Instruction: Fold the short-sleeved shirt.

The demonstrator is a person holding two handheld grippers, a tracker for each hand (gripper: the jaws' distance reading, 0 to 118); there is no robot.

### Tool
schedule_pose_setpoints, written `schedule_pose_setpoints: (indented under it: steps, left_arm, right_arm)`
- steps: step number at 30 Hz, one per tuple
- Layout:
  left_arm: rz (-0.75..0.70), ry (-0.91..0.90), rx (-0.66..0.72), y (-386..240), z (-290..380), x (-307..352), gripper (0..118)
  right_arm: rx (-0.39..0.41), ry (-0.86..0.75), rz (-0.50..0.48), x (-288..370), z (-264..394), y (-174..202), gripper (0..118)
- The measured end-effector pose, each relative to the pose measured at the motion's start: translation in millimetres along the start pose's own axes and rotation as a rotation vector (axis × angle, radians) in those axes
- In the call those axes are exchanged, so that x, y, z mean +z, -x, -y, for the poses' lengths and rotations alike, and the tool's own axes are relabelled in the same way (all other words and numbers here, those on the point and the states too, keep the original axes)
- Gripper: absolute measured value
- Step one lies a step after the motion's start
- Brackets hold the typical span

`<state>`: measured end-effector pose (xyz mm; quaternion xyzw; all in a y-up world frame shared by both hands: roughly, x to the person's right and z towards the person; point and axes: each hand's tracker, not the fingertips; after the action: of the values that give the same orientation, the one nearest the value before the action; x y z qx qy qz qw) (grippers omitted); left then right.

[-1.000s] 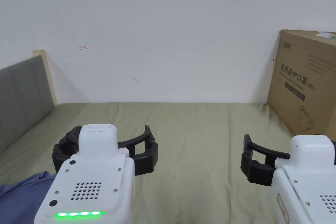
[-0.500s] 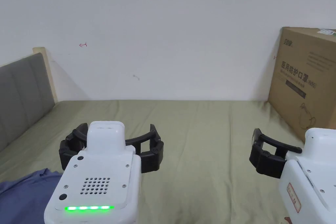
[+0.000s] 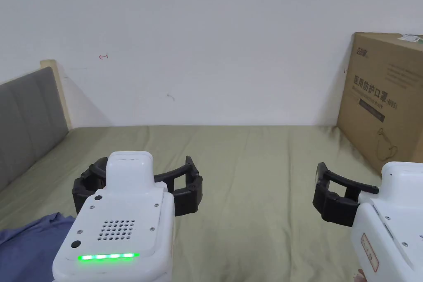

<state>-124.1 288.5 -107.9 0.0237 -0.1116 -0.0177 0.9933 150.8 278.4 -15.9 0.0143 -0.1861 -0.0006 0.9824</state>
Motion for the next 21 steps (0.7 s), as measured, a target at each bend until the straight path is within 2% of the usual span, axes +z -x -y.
schedule_pose_setpoints:
  steps: [4,18,19,20,21]
  left_arm:
    - [0.096,0.034,0.068,4,-3,-1,117]
    - [0.039,-0.006,0.045,1,-10,-1,114]
    - [0.027,-0.010,0.030,1,-10,0,108]
    - [-0.010,-0.010,-0.003,-1,-10,1,93]
    - [-0.031,-0.002,-0.028,-2,-9,-1,53]
  right_arm:
    - [0.009,-0.009,-0.001,0,-1,2,118]
    - [0.020,-0.006,-0.012,-1,0,2,118]
    - [0.015,-0.006,-0.023,0,-1,1,116]
    - [0.006,-0.009,-0.035,0,-2,-1,112]
    - [0.001,-0.012,-0.037,1,-1,-2,90]
